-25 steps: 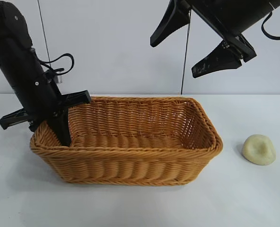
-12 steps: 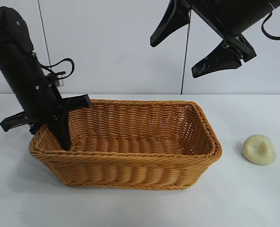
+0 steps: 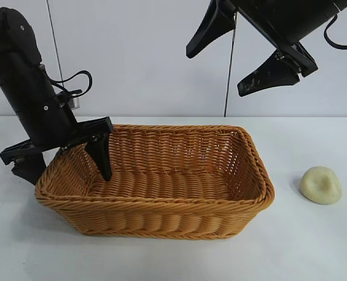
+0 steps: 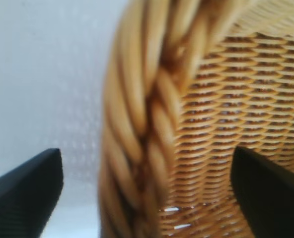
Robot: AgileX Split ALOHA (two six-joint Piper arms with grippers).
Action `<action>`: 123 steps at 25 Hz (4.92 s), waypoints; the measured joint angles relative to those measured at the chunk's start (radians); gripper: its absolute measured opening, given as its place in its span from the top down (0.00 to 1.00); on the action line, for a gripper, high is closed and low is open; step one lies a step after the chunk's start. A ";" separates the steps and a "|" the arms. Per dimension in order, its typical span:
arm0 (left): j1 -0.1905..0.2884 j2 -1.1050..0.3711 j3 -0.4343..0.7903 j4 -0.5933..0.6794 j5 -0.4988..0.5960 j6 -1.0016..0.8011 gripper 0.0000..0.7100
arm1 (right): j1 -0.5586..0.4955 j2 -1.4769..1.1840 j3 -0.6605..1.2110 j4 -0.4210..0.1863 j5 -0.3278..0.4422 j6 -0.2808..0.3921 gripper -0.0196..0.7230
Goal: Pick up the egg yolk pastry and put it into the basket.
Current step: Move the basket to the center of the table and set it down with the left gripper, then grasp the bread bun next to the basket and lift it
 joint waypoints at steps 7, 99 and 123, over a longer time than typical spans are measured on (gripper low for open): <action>0.000 0.001 -0.252 0.090 0.163 0.000 0.02 | 0.000 0.000 0.000 0.000 0.000 0.000 0.04; 0.268 -2.131 1.005 0.379 0.035 0.048 0.02 | 0.001 0.000 0.000 -0.182 0.041 0.036 0.04; 0.268 -2.136 1.005 0.379 0.035 0.048 0.02 | -0.185 0.056 -0.004 -0.860 0.107 0.485 0.04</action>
